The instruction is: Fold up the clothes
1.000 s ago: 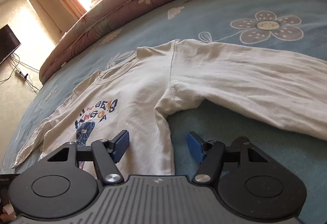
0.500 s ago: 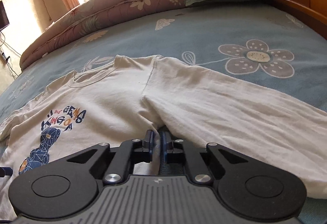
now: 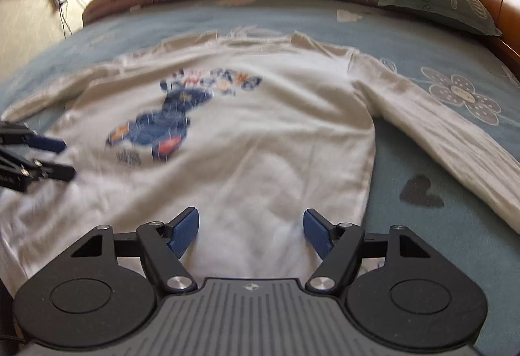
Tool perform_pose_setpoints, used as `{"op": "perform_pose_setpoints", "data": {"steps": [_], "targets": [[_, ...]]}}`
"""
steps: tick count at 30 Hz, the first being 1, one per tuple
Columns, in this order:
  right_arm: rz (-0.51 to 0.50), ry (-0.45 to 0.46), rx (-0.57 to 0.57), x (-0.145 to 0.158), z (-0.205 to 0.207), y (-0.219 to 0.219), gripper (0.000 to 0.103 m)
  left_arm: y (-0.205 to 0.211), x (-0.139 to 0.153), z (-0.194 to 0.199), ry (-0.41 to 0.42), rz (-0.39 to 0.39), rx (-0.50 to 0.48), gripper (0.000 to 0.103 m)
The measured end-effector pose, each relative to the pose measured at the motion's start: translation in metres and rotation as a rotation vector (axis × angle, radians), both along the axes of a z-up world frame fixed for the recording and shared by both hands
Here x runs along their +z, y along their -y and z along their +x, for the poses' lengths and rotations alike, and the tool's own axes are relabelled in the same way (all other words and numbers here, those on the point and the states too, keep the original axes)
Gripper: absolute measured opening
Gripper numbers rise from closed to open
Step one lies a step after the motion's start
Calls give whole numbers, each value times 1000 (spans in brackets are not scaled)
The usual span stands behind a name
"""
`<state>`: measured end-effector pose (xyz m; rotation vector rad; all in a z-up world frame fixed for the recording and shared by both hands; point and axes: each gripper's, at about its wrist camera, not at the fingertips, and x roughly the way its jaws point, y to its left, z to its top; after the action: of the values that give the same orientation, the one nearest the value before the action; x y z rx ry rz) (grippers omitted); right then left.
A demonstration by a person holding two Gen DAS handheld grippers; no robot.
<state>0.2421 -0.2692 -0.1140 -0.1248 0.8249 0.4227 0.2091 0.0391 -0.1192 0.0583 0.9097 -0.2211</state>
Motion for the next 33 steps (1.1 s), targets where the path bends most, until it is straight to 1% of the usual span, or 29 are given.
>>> {"op": "perform_pose_setpoints", "data": {"steps": [1, 2, 3, 5, 7, 8, 9, 11, 12, 14, 17, 19, 20, 22, 24, 26, 31, 33], "targets": [[-21, 7, 1, -3, -11, 5, 84, -8, 0, -10, 4, -5, 3, 78], [-18, 1, -3, -3, -19, 15, 88, -14, 1, -19, -1, 24, -1, 78], [-20, -6, -8, -3, -28, 24, 90, -19, 3, -27, -8, 56, -7, 78], [-39, -4, -22, 5, -40, 29, 91, -25, 10, -34, -35, 59, 0, 78], [-56, 7, -28, 14, -51, 31, 91, -25, 21, -35, -27, 23, 24, 77], [-54, 18, -25, 20, -57, 30, 91, -21, 26, -35, -4, 0, 16, 77], [-26, 45, -1, 28, -62, 21, 93, -16, 31, -34, 21, -23, 7, 77], [21, 86, 53, 36, -66, -1, 96, 1, 35, -31, 54, -46, -16, 78], [39, 85, 68, 35, -65, -13, 97, 8, 31, -28, 50, -60, -20, 78], [57, 62, 74, 25, -60, -32, 97, 17, 21, -26, 34, -84, -14, 78], [15, 37, 54, 7, -62, -44, 97, 18, 4, -34, -2, -114, 19, 78], [-13, 10, 29, -3, -72, -41, 98, 14, 2, -53, 4, -109, 12, 79], [-17, -1, 12, -9, -78, -36, 102, 9, 2, -62, -9, -114, 19, 80], [32, 25, -18, -13, -94, -21, 103, 1, 3, -77, -40, -139, 26, 82], [76, 45, -40, -14, -106, -10, 103, -6, 7, -82, -64, -147, 19, 82], [62, 56, -42, -14, -110, -10, 103, -10, 13, -82, -90, -143, 18, 82], [44, 64, -73, -15, -107, -17, 103, -11, 30, -59, -3, -181, 40, 82], [36, 64, -78, -15, -107, -19, 103, -6, 25, -43, 1, -182, 45, 83]]}}
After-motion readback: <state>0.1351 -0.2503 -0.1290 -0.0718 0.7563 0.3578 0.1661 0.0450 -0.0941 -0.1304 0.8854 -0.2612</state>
